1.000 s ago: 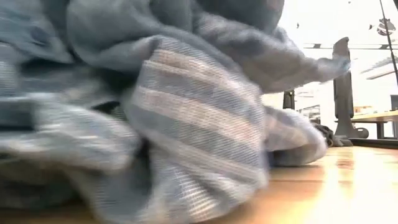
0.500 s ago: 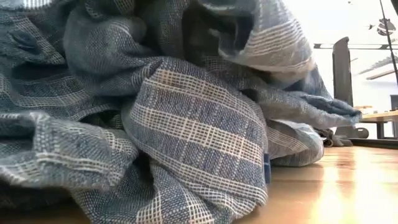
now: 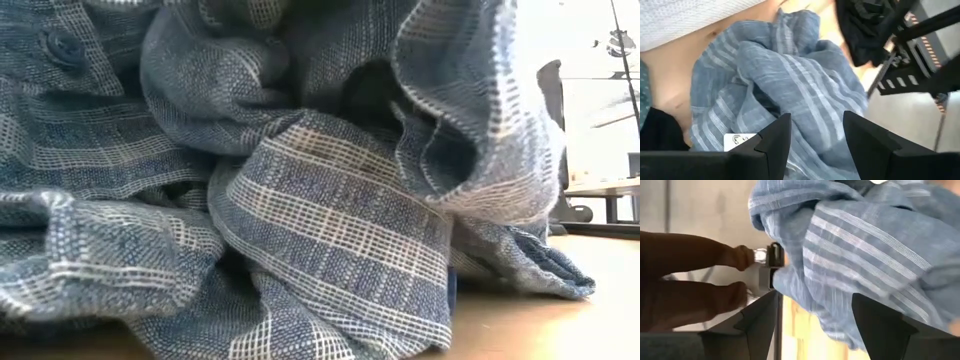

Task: Sort clothes
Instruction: Put the blue polo shirt into the white laundry bin

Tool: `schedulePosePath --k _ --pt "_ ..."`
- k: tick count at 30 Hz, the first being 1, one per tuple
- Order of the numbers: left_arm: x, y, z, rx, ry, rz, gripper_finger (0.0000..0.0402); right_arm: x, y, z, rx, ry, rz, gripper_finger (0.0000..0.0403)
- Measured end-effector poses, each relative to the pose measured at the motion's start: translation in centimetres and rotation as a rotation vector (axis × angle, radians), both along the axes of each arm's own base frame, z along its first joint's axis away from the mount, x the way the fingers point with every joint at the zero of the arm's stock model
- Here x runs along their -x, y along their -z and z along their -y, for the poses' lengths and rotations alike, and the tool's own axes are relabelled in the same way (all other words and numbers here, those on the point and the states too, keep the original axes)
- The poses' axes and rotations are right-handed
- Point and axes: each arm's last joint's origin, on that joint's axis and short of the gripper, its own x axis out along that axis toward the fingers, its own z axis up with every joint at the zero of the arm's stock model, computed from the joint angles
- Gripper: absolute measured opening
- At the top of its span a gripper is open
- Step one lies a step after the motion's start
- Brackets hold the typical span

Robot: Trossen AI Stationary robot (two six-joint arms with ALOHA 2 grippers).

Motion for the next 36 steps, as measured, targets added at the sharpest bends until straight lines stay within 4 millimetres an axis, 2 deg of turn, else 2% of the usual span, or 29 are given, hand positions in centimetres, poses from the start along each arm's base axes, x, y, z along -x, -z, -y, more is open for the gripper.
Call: schedulePosePath --k 4,8,13,17,22,28,36 --pt "-1.0 0.8 -0.2 0.006 -0.011 -0.021 0.0189 1.1 -2.0 -0.1 0.062 0.006 -0.008 0.0242" --pt "-2.3 1.6 -0.5 0.004 0.025 -0.067 0.0189 2.1 -3.1 0.1 0.085 0.011 -0.040 0.0242" --pt "-3.5 1.4 -1.0 -0.017 0.059 -0.081 0.0189 3.1 -4.3 0.6 0.121 0.034 -0.022 0.0242" --pt "-3.9 1.1 -1.6 -0.046 0.053 -0.112 0.0189 3.6 -4.6 0.8 0.132 0.037 -0.032 0.0242" --pt "-4.4 0.9 -1.7 -0.098 0.153 -0.063 0.0189 4.0 -5.0 1.0 0.149 0.042 -0.030 0.0242" --pt "-4.7 1.1 -2.6 -0.152 0.151 -0.074 0.0189 4.4 -4.8 1.1 0.166 0.038 -0.069 0.0242" --pt "-4.8 1.1 -2.7 -0.157 0.155 -0.070 0.0189 4.7 -4.7 1.2 0.179 0.035 -0.100 0.0242"
